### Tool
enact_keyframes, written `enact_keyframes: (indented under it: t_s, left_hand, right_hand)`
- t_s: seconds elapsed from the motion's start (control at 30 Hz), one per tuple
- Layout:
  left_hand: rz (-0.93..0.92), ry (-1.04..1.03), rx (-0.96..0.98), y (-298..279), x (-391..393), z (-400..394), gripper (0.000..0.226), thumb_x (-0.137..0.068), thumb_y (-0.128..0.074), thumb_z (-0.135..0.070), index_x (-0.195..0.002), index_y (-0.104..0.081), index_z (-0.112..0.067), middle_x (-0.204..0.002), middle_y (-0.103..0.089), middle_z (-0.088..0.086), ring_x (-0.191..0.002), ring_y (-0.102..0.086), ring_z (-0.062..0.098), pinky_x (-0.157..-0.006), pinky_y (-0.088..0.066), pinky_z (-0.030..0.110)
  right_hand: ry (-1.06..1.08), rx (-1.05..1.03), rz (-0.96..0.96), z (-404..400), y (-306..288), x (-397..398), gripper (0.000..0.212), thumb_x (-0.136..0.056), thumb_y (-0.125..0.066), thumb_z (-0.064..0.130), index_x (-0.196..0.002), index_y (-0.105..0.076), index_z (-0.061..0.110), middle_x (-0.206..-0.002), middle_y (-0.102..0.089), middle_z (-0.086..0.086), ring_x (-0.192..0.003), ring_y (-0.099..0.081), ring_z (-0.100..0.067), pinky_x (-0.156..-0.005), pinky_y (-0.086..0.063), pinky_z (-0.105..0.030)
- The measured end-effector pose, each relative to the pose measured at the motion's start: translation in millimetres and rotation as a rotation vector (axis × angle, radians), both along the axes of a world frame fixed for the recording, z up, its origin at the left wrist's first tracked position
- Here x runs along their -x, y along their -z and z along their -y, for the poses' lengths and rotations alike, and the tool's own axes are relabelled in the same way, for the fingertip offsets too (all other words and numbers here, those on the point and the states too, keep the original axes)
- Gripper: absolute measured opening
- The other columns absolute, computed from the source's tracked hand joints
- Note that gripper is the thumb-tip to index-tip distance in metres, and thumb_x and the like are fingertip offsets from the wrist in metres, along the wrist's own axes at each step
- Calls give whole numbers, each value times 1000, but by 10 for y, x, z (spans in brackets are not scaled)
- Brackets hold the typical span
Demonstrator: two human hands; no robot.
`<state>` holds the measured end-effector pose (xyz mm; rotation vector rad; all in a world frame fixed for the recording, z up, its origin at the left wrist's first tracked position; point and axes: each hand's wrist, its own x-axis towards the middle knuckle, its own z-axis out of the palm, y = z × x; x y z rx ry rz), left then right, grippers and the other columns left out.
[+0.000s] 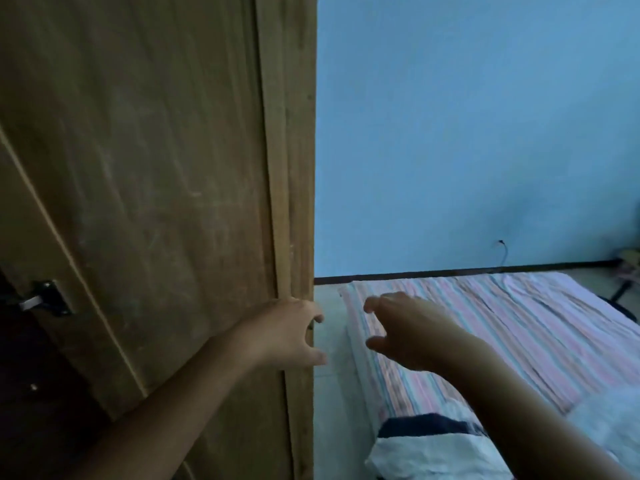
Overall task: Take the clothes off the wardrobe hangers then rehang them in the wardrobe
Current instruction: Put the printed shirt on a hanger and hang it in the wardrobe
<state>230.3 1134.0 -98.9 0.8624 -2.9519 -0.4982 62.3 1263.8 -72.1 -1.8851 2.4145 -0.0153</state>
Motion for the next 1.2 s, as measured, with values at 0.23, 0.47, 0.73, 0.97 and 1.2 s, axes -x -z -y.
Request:
enact_keyframes:
  t_s: [0.23, 0.47, 0.73, 0.97, 1.2]
  left_hand:
    - [46, 171, 78, 233, 1104, -407, 66, -74, -64, -67, -131, -50, -38, -120, -62, -12, -92, -55, 6, -72, -46, 27]
    - [75, 362, 64, 412, 2454, -976, 71, -72, -57, -77, -131, -51, -37, -130, -60, -10, -112, -58, 11, -81, -44, 31]
    - [72, 577, 0, 802, 3817, -1830, 73, -75, -58, -76, -132, -53, -31, -130, -62, -9, -114, -59, 12, -92, -50, 34]
    - [116, 717, -10, 1357, 4781, -2438, 66, -82, -57, -71, -130, -55, -26, -126, -63, -4, -112, -60, 17, -91, -52, 39]
    - [193, 765, -103, 1942, 5418, -2861, 46, -90, -52, -63, -124, -58, -32, -114, -66, -6, -101, -62, 17, -81, -51, 36]
  right_hand:
    - [195, -32, 38, -678, 135, 820, 39, -91, -66, 42, -122, -56, 21, -110, -65, 1, -93, -63, -15, -62, -41, -20]
    - [405, -19, 108, -1544, 369, 1760, 32, -90, -67, 40, -116, -59, 22, -102, -66, 2, -90, -66, -14, -77, -56, -28]
    - [622, -63, 147, -2521, 883, 2712, 34, -91, -64, 40, -116, -58, 18, -109, -65, -1, -94, -63, -20, -82, -55, -36]
    - [811, -65, 211, -3219, 1483, 3430, 30, -90, -58, 37, -115, -58, 20, -111, -64, -1, -99, -60, -23, -73, -46, -33]
    - [929, -117, 278, -3808, 2136, 3964, 25, -91, -56, 31, -113, -58, 20, -113, -64, 0, -102, -60, -24, -75, -47, -34]
